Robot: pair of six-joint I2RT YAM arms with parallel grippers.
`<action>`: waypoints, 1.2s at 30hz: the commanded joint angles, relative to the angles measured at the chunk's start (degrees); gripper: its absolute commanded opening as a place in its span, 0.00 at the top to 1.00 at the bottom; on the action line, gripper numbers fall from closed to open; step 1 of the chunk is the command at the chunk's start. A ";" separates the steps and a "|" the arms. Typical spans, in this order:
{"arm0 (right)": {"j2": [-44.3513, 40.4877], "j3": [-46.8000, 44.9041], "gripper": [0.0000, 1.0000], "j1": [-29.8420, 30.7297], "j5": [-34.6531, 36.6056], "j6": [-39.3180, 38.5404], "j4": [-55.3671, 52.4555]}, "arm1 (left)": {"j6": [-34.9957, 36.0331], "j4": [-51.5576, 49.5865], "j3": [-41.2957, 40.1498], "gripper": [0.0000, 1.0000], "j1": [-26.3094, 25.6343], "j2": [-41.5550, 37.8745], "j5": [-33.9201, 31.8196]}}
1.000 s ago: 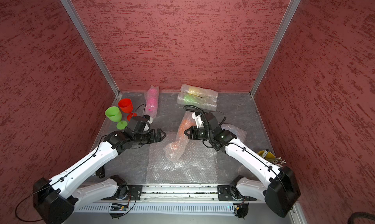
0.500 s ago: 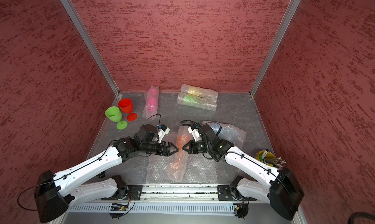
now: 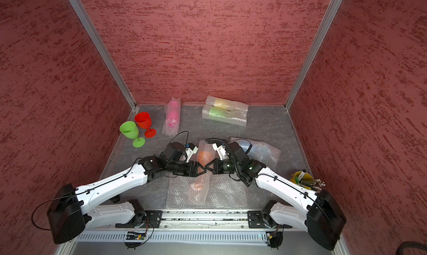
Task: Unpack wine glasses from bubble wrap
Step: Unwrap the bubble wrap.
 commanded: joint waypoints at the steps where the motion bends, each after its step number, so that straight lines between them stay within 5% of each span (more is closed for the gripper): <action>1: 0.11 1.03 1.00 0.81 -0.93 0.87 3.31 | -0.18 2.66 -0.87 0.40 -0.32 0.95 0.18; 6: 1.40 1.54 1.00 1.21 -0.81 0.61 4.08 | -0.76 3.94 -1.08 0.59 -0.24 3.11 0.19; 10: 1.57 2.59 1.00 1.41 2.63 -1.21 0.70 | -1.87 3.74 -1.86 0.86 0.41 1.22 -0.30; 14: -0.35 3.66 1.00 1.43 6.02 -2.40 -2.98 | -3.39 2.10 -2.84 0.99 0.81 -3.23 -1.50; 36: -13.55 -1.98 1.00 1.37 25.04 -2.99 -14.10 | -7.48 -8.23 -7.18 1.00 3.28 -16.96 -4.59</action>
